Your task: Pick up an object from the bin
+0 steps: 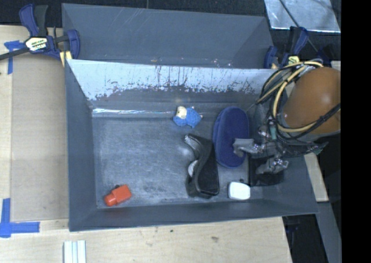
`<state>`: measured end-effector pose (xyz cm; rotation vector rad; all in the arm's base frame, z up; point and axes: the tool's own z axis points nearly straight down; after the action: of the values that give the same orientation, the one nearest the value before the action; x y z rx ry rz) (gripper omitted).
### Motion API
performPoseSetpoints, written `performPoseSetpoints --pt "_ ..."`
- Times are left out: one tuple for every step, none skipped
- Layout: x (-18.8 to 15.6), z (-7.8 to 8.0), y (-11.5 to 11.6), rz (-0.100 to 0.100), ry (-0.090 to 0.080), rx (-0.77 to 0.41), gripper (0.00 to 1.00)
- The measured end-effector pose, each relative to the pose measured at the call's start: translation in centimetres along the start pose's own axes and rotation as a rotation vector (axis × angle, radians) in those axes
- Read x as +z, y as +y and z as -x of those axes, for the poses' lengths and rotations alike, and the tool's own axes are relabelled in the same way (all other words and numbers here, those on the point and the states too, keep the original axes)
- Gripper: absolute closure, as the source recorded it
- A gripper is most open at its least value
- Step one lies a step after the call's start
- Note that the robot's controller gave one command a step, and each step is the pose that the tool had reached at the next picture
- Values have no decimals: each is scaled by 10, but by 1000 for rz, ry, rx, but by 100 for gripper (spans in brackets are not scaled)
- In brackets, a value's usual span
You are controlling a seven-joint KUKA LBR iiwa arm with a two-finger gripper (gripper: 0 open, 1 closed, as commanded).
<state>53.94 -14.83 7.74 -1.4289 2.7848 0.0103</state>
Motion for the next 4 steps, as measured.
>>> performPoseSetpoints --pt "2 -4 -1 -2 6 1 100" --pt "-1 58 -3 -1 11 -48 100" --pt "6 159 11 -4 13 -55 100" --pt "9 155 11 -1 13 -47 0"
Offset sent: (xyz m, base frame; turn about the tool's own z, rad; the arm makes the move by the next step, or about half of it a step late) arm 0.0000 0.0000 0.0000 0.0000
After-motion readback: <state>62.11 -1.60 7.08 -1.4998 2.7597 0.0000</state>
